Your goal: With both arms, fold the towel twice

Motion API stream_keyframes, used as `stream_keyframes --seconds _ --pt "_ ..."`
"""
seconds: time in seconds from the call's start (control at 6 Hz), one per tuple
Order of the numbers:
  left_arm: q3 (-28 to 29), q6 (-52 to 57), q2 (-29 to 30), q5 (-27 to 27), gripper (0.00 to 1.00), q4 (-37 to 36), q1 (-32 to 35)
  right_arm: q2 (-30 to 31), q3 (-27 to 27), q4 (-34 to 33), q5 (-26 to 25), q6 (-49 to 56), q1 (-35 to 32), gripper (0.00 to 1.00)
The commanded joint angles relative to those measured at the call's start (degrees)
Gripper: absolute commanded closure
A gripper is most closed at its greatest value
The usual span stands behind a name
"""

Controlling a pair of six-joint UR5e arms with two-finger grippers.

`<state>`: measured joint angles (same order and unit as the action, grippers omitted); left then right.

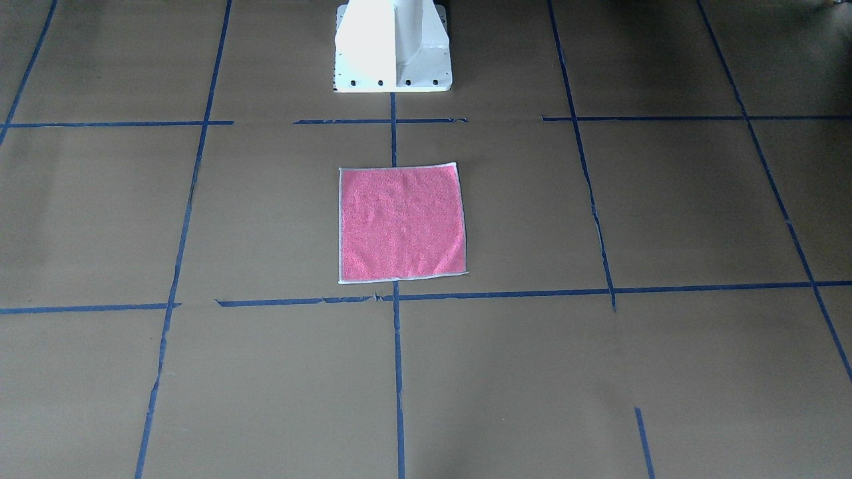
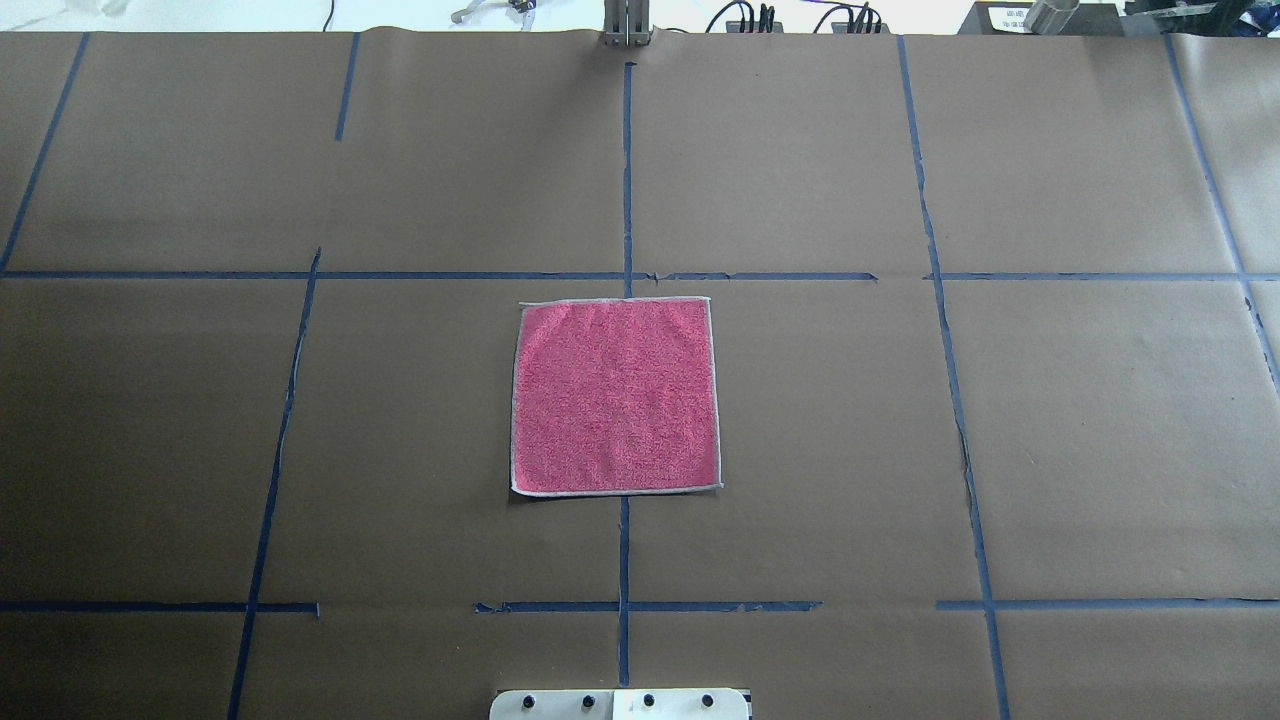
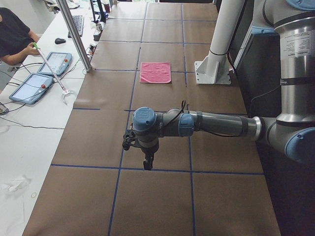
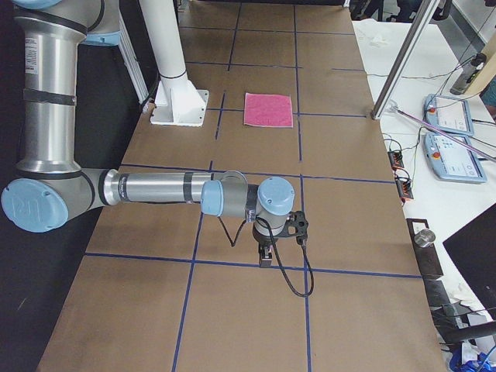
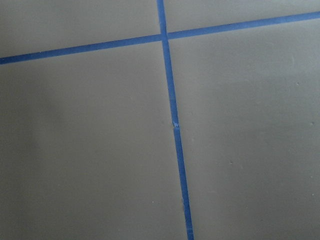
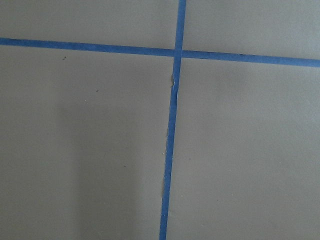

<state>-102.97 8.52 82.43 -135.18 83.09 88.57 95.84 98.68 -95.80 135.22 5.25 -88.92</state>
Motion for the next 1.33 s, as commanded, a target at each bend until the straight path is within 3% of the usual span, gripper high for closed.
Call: stream_keyframes --seconds 0.0,0.17,0.33,0.67,1.0,1.17 --pt "-0.8 -0.1 0.4 -0.4 0.0 0.1 -0.1 -0.1 -1.1 0.1 0.0 0.2 0.2 0.0" --pt "0.4 0.0 0.3 -0.6 0.0 0.1 -0.1 -0.2 -0.8 0.0 2.5 0.2 0.2 0.0" --pt "0.1 -0.3 0.5 -0.6 0.0 0.1 -0.2 0.2 -0.9 0.1 8.7 0.6 0.2 0.0" --pt "1.1 -7.2 0.6 -0.3 0.0 0.8 -0.3 0.1 3.5 2.9 9.5 -0.8 4.7 0.0" --pt "1.8 -7.4 1.2 -0.4 0.0 7.0 -0.9 -0.8 6.1 10.1 9.5 -12.9 11.9 0.0" --pt "1.9 -7.6 0.9 -0.6 0.0 9.1 -1.4 -1.2 8.4 15.4 8.4 -25.6 17.6 0.0"
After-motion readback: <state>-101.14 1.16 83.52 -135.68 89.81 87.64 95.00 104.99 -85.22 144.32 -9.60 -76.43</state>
